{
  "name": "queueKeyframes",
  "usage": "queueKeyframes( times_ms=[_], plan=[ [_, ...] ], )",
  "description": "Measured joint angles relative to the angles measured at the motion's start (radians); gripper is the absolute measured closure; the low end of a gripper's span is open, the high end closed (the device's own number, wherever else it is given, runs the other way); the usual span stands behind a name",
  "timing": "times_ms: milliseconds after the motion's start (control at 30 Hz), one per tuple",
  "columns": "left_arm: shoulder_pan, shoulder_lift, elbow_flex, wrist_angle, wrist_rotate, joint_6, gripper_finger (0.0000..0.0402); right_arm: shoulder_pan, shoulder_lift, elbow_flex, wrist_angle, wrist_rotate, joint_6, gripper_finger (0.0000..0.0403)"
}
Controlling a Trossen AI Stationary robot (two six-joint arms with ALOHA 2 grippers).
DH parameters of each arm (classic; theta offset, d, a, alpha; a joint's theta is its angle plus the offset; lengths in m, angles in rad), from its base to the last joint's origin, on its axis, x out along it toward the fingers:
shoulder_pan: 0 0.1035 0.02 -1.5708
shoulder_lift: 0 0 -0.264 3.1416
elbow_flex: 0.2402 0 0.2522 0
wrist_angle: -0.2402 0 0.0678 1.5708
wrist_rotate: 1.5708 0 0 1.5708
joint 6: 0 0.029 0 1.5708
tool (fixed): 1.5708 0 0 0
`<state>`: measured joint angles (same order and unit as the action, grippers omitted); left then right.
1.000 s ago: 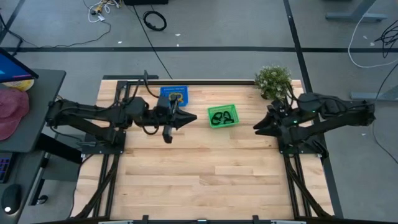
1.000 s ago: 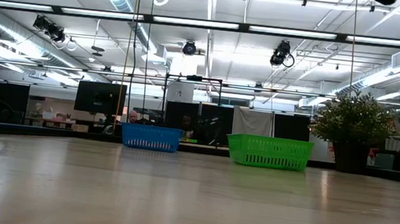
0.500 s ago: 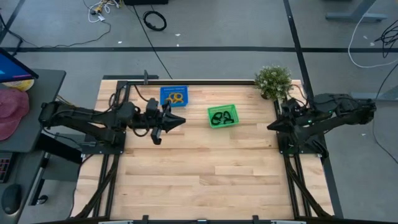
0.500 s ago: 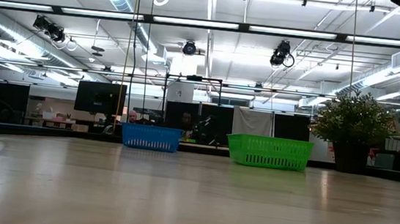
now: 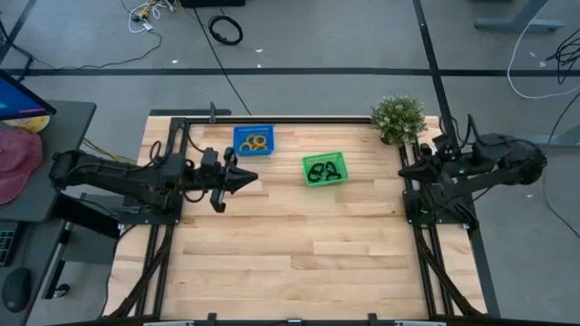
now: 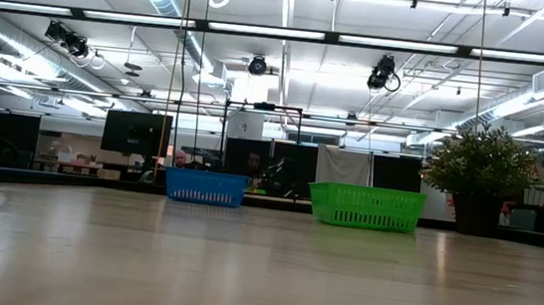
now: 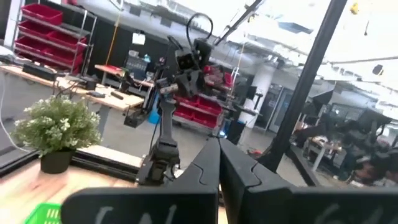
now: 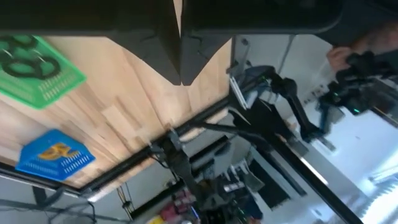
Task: Sort spring keychains
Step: Return to Home Position
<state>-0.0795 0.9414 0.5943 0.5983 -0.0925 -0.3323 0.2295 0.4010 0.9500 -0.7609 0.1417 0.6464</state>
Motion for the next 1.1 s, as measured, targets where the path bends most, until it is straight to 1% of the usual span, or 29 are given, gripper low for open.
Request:
queueKeyframes(
  times_ms=[100, 300, 433, 600, 800, 933, 1100],
  plan=[
    [0.000, -0.029, -0.052, 0.072, 0.000, -0.004, 0.0400, 0.000, -0.035, -0.085, 0.092, -0.001, 0.010, 0.0400],
    [0.000, -0.098, -0.177, 0.214, -0.001, 0.003, 0.0401, 0.000, -0.085, -0.263, 0.313, 0.000, 0.100, 0.0397],
    [0.000, -0.157, -0.273, 0.286, -0.059, 0.004, 0.0401, 0.000, -0.088, -0.341, 0.407, -0.002, 0.131, 0.0397],
    [0.000, -0.240, -0.398, 0.380, -0.108, 0.055, 0.0401, 0.000, -0.088, -0.372, 0.430, -0.001, 0.128, 0.0397],
    [0.000, -0.362, -0.535, 0.457, -0.144, 0.058, 0.0401, 0.000, -0.088, -0.373, 0.450, 0.000, 0.127, 0.0397],
    [0.000, -0.440, -0.584, 0.468, -0.163, 0.103, 0.0401, -0.001, -0.088, -0.373, 0.449, 0.001, 0.127, 0.0396],
    [0.004, -0.512, -0.585, 0.410, -0.170, 0.167, 0.0401, -0.001, -0.088, -0.373, 0.448, 0.001, 0.099, 0.0396]
  ],
)
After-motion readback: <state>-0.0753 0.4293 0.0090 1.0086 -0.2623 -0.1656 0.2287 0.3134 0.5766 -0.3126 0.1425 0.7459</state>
